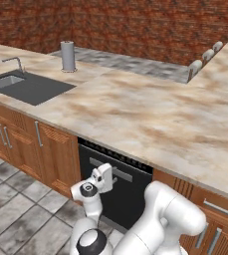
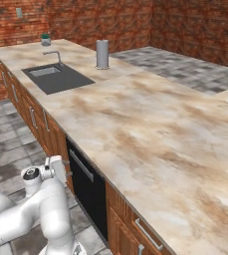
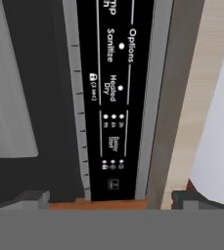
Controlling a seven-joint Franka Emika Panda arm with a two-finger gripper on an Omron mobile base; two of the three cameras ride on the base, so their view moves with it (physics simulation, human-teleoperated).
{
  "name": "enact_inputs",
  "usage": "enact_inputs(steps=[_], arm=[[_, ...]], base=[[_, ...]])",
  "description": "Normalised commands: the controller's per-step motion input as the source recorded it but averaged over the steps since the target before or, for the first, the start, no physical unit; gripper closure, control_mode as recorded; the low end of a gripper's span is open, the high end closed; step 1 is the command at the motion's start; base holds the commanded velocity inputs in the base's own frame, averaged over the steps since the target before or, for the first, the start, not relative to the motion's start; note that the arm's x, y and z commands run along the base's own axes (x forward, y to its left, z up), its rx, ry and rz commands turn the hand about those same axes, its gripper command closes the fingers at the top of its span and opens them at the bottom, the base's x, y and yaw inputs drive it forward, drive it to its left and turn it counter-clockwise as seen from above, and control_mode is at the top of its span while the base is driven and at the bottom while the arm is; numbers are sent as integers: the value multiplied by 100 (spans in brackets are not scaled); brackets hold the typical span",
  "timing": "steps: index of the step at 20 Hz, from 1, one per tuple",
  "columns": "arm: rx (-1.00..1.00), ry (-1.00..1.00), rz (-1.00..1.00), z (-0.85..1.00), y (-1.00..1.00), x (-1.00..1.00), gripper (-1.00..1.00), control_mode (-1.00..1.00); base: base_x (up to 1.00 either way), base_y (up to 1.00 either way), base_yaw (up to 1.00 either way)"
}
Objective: Open the dishwasher door and pull out the top rack.
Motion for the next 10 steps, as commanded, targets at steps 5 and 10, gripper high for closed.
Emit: enact_inputs(steps=[5, 10], arm=[[0, 0, 0, -18, -3, 21, -100, -100], [0, 0, 0, -18, -1, 23, -100, -100]], base=[[0, 0, 0], [0, 0, 0]])
